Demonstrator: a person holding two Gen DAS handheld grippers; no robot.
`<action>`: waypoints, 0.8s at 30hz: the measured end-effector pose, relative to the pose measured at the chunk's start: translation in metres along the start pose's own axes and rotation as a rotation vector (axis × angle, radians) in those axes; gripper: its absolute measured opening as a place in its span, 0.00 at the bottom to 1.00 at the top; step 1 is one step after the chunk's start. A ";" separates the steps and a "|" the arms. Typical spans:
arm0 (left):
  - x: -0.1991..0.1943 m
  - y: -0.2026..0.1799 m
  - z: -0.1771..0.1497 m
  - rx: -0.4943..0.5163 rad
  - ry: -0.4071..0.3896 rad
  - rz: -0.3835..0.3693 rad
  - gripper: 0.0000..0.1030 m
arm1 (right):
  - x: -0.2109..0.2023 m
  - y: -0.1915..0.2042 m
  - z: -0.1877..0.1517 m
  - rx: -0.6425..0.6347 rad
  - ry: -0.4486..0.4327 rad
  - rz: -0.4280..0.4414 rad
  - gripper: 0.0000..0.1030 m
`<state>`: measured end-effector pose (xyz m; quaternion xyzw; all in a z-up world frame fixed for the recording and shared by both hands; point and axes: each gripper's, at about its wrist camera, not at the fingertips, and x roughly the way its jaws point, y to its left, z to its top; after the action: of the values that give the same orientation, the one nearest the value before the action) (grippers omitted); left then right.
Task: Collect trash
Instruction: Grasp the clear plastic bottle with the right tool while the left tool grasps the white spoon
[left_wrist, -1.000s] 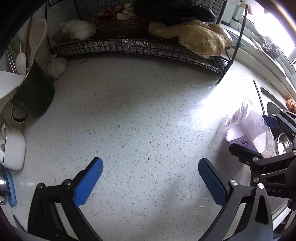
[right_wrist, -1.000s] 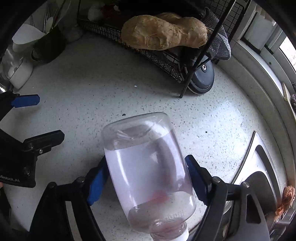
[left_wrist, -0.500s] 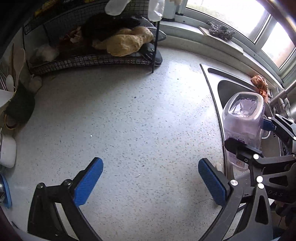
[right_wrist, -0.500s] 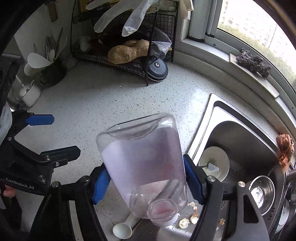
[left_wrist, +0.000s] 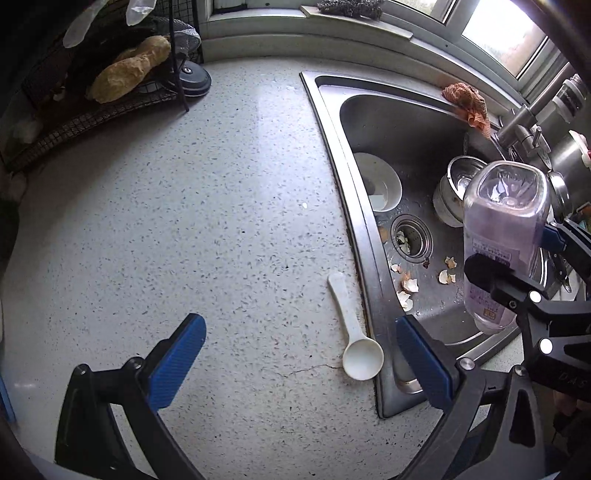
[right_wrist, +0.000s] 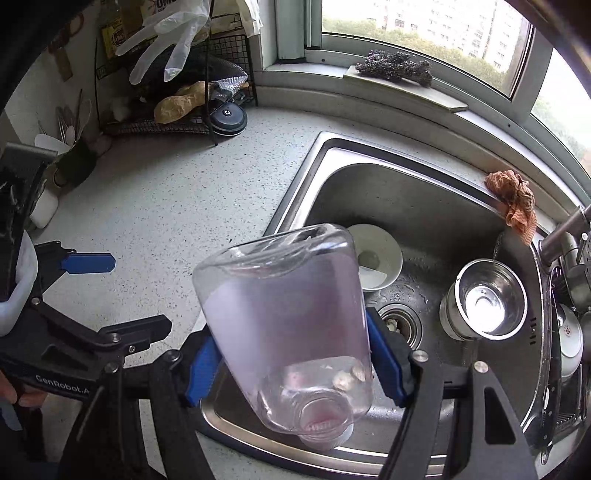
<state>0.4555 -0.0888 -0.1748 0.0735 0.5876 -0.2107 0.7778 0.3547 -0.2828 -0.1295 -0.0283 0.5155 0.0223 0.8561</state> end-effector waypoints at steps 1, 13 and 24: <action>0.007 -0.003 0.001 0.006 0.012 0.001 0.99 | 0.001 -0.002 -0.002 0.007 0.003 -0.002 0.67; 0.043 -0.015 0.002 0.106 0.092 0.106 0.72 | 0.005 -0.007 -0.012 0.066 0.036 -0.006 0.67; 0.021 -0.001 -0.022 0.065 0.048 0.068 0.09 | -0.004 0.013 -0.015 0.041 0.017 0.040 0.67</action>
<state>0.4406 -0.0868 -0.2008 0.1235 0.5960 -0.2012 0.7675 0.3384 -0.2713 -0.1334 -0.0008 0.5238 0.0286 0.8514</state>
